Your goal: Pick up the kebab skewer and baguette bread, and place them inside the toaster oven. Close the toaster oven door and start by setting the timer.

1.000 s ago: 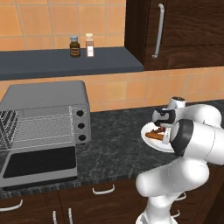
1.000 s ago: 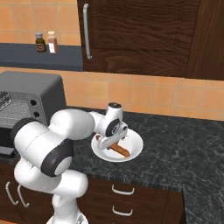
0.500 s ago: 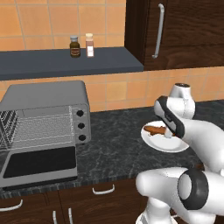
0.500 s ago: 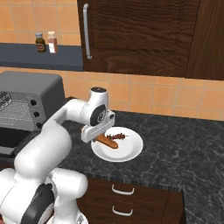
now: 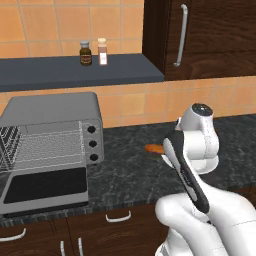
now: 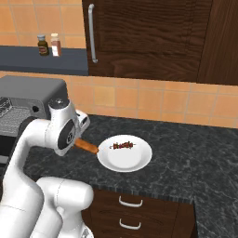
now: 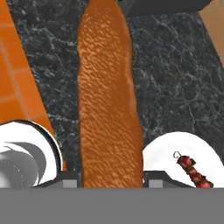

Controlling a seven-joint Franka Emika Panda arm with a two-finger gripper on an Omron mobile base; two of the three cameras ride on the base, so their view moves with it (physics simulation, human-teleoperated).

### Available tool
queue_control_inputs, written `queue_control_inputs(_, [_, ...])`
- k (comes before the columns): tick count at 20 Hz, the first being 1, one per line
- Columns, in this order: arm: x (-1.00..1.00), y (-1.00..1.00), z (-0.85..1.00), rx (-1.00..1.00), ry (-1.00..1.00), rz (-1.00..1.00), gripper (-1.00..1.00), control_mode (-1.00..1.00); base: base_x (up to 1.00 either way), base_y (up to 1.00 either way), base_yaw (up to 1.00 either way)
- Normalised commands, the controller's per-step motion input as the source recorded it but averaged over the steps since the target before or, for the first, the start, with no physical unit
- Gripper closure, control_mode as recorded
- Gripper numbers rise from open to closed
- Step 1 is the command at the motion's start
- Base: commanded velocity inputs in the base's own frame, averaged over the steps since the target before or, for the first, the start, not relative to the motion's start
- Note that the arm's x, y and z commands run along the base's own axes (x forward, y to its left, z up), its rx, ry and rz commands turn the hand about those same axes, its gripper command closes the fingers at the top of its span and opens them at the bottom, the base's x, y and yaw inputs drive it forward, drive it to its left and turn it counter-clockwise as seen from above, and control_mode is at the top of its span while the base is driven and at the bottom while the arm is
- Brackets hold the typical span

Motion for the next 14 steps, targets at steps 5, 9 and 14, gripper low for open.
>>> queue_control_inputs(5, [-0.35,1.00,0.46,-0.01,-0.29,0.21,1.00,-1.00,0.00,0.00,0.00])
queue_control_inputs(9, [-0.23,1.00,0.69,-0.05,-0.13,0.11,1.00,-1.00,0.00,0.00,0.00])
queue_control_inputs(14, [-0.08,1.00,0.31,-0.10,-0.10,0.11,1.00,-1.00,0.00,0.00,0.00])
